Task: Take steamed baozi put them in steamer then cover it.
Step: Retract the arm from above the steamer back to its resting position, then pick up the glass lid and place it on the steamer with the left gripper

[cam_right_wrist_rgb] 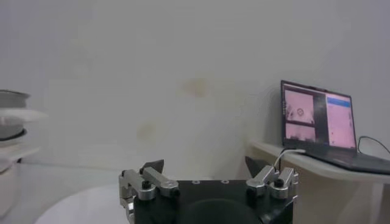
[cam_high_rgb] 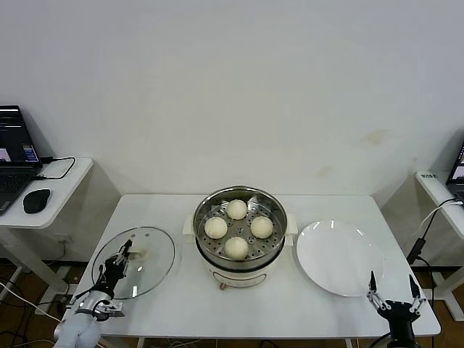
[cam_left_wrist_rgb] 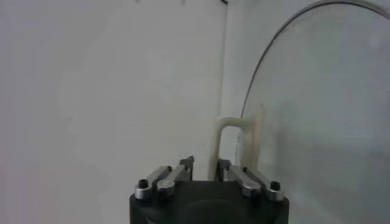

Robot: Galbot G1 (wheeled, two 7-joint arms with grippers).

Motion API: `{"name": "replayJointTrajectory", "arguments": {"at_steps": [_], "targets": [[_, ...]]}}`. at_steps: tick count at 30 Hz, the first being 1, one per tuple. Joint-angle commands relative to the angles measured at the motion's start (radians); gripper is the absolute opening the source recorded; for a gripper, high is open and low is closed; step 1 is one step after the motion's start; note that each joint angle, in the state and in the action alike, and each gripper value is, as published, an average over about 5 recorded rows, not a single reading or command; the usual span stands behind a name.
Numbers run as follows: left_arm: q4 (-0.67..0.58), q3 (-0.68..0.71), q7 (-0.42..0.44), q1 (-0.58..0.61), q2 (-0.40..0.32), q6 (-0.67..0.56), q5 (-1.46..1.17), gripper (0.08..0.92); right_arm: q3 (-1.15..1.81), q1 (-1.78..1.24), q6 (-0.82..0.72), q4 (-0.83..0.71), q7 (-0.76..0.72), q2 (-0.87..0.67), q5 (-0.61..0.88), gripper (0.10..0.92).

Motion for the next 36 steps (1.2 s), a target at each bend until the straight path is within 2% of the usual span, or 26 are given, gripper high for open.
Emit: {"name": "replayJointTrajectory", "arguments": {"at_steps": [1, 7, 11, 15, 19, 23, 28, 36], "targets": [[-0.292, -0.095, 0.035, 0.091, 0.061, 0.148, -0.095, 0.15, -0.016, 0.0, 0.002, 0.005, 0.001, -0.003, -0.006, 0.823], [-0.581, -0.144, 0.182, 0.133, 0.145, 0.357, -0.196, 0.133, -0.03, 0.003, 0.012, 0.002, 0.006, -0.005, -0.026, 0.823], [-0.713, -0.081, 0.255, 0.106, 0.204, 0.47, -0.232, 0.133, -0.04, 0.002, 0.02, 0.002, 0.014, 0.002, -0.054, 0.823], [-0.765, 0.063, 0.297, 0.022, 0.232, 0.557, -0.211, 0.133, -0.051, 0.006, 0.026, 0.002, 0.025, 0.009, -0.09, 0.823], [-0.747, 0.233, 0.317, -0.087, 0.228, 0.607, -0.159, 0.133, -0.059, 0.015, 0.03, 0.002, 0.039, 0.021, -0.137, 0.822], [-0.722, 0.374, 0.359, -0.213, 0.193, 0.658, -0.101, 0.133, -0.065, 0.023, 0.031, -0.001, 0.064, 0.044, -0.191, 0.823], [-0.694, 0.526, 0.452, -0.341, 0.097, 0.731, 0.025, 0.133, -0.081, 0.024, 0.033, -0.015, 0.117, 0.054, -0.267, 0.822], [-0.62, 0.642, 0.587, -0.404, -0.085, 0.795, 0.249, 0.133, -0.084, 0.04, 0.027, -0.035, 0.189, 0.057, -0.333, 0.823]]}}
